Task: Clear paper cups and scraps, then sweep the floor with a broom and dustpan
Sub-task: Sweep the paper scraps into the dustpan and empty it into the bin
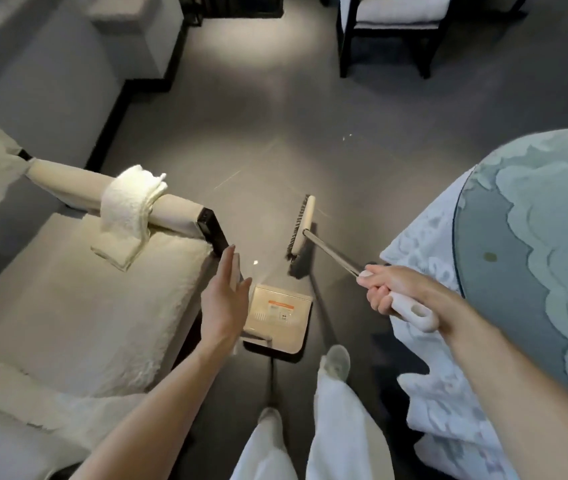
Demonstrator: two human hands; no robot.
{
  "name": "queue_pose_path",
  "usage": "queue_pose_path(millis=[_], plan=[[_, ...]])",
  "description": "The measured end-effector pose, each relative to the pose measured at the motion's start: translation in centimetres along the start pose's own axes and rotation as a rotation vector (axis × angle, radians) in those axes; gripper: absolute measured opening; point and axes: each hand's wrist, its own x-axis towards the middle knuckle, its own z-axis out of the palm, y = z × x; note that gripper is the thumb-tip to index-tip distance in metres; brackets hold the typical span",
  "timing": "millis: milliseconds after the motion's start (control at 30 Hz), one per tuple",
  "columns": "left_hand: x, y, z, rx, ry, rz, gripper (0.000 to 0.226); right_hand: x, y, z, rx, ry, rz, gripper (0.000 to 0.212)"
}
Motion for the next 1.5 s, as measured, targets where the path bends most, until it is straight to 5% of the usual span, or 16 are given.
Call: queue_pose_path(millis=[300,467,600,1167,1333,1500], plan=[[8.7,2.0,6.1,0.131,0.153,-0.09,0.064,12.0,-15.2,-4.8,-0.392,0.074,-0.04,0.068],[11.9,2.5,7.0,0.12,0.198,-0.132,0.061,18.0,-15.7,-5.3,-0.747,0.102,0.03,0.073],[13.9,3.0,7.7,0.104,0.199,-0.145,0.061,18.9,-13.6,-5.1,-0.807,0.037,0.153,0.082],[9.8,1.1,5.7,0.124,0.252,-0.173,0.061,14.0,-19.4,-2.4,-0.829,-0.019,0.146,0.073],[10.2,0.2,5.0,0.088,0.287,-0.185,0.062,17.1,-15.9,1.5,-1.072,0.03,0.209,0.014],[11.7,-0.2,4.5,0.046,0.293,-0.18,0.063,18.3,-11.3,3.1,-1.264,0.039,0.178,0.037]])
